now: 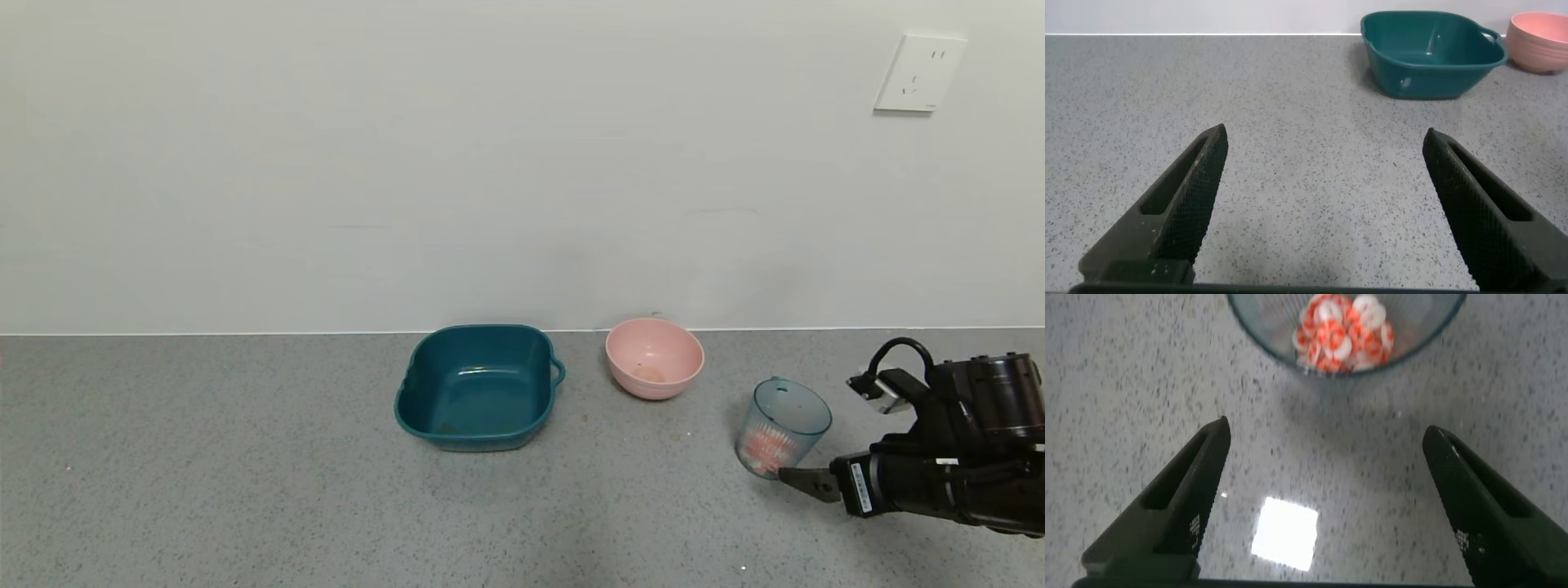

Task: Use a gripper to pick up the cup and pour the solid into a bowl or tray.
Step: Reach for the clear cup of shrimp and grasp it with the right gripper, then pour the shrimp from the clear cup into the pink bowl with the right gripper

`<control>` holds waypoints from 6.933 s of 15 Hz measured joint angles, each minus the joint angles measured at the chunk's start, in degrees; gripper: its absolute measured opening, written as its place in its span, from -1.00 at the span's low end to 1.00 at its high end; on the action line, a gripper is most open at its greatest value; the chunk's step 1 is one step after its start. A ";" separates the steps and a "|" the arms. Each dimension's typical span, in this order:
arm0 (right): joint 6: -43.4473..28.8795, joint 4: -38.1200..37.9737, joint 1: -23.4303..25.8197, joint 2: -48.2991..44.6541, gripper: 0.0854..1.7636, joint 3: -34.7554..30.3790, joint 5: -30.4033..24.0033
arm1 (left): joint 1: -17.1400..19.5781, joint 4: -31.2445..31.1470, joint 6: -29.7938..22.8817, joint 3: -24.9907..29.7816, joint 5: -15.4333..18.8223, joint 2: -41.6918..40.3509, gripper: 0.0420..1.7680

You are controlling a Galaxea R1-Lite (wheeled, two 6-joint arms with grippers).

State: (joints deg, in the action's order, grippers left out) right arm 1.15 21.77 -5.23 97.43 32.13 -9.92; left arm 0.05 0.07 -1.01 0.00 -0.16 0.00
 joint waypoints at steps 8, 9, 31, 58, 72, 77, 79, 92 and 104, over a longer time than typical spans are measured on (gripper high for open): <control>-0.13 9.64 0.22 6.66 0.94 1.73 -0.16 | 0.00 0.00 0.00 0.00 0.00 0.00 0.94; -0.30 12.15 0.16 7.75 0.94 1.73 -0.24 | -0.02 0.00 -0.02 0.00 0.02 0.00 0.94; -1.39 26.27 0.41 18.47 0.51 0.85 -0.16 | 0.00 0.00 -0.02 0.00 0.00 0.00 0.94; 10.34 -33.48 -3.32 17.32 0.50 56.32 13.01 | -0.02 0.00 -0.02 0.00 0.02 0.00 0.94; 35.38 -38.89 -12.21 24.10 0.50 67.61 36.00 | 0.00 0.00 -0.02 0.00 0.00 0.00 0.94; 42.12 -38.50 -14.60 25.97 0.50 70.29 41.56 | 0.00 0.00 -0.02 0.00 0.02 0.00 0.94; 45.41 -38.11 -15.25 26.36 0.50 70.62 42.75 | -0.02 0.02 -0.02 0.00 0.02 0.00 0.94; 65.63 -36.99 -17.57 27.29 0.49 72.14 52.75 | 0.00 0.00 -0.02 0.00 0.00 0.00 0.94; 88.52 -24.47 -20.02 29.85 0.49 71.45 53.19 | -0.02 0.00 -0.02 0.00 0.00 0.00 0.94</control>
State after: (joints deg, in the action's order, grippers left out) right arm 89.66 -2.69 -25.25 127.28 103.58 43.26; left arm 0.02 0.07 -1.04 0.00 -0.16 0.00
